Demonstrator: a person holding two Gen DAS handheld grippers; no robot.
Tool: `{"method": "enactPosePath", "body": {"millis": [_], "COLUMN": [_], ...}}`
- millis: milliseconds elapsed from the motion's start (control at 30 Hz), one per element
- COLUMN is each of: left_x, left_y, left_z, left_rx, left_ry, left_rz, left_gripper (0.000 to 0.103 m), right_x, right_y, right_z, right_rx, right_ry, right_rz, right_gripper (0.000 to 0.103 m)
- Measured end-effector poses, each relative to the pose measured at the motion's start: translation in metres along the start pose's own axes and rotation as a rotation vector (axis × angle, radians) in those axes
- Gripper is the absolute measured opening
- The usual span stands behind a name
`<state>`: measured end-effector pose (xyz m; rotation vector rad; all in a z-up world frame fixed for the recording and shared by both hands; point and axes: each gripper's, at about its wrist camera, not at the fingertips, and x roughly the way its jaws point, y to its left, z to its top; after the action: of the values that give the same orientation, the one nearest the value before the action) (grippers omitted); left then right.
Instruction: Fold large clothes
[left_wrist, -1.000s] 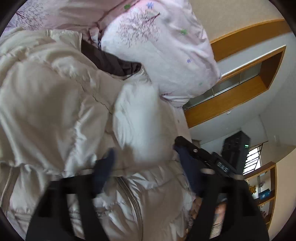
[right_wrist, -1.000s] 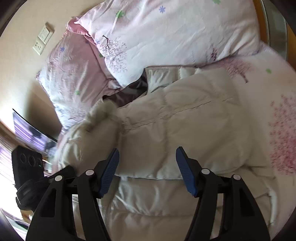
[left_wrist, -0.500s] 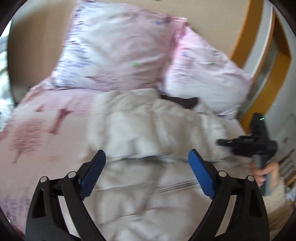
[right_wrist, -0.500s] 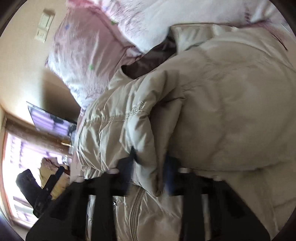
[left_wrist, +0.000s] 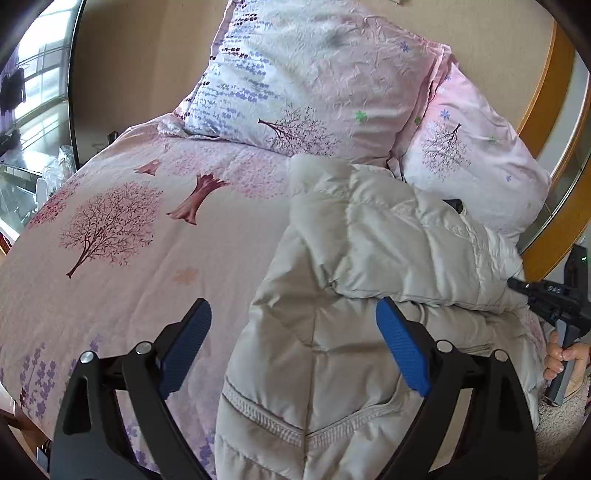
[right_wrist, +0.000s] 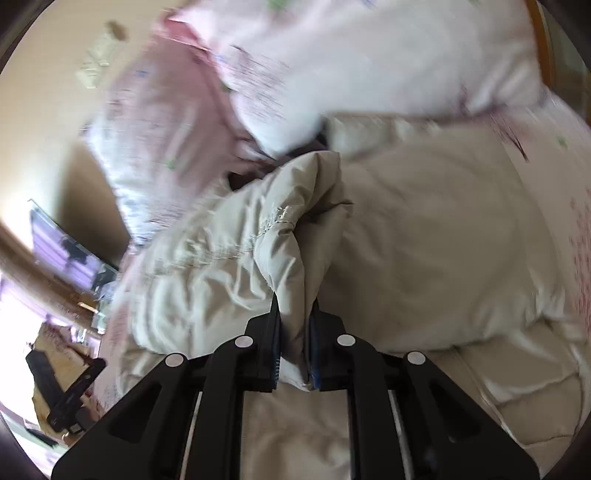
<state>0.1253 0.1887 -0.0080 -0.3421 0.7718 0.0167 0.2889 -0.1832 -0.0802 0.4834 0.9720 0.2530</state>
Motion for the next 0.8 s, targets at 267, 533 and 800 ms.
{"method": "enactPosePath", "body": {"millis": [267,533,800], "left_x": [-0.003,-0.010,-0.004], "left_y": [0.001,0.011,0.014], "left_z": [-0.007,-0.008,-0.014], "left_rx": [0.020,0.001,-0.011], "left_ry": [0.001,-0.020,0.005], "left_rz": [-0.015,-0.010,-0.020], "left_gripper": [0.091,0.091,0.091], "right_x": [0.004,-0.050,0.013], "right_y": [-0.004,0.017,0.010], "right_z": [-0.005,-0.011,-0.008], "right_rx": [-0.026,-0.133,-0.129], "right_ry": [0.025,-0.158,0.083], "right_rz": [-0.086,-0.064,-0.103], "right_gripper": [0.031,0.030,0.025]}}
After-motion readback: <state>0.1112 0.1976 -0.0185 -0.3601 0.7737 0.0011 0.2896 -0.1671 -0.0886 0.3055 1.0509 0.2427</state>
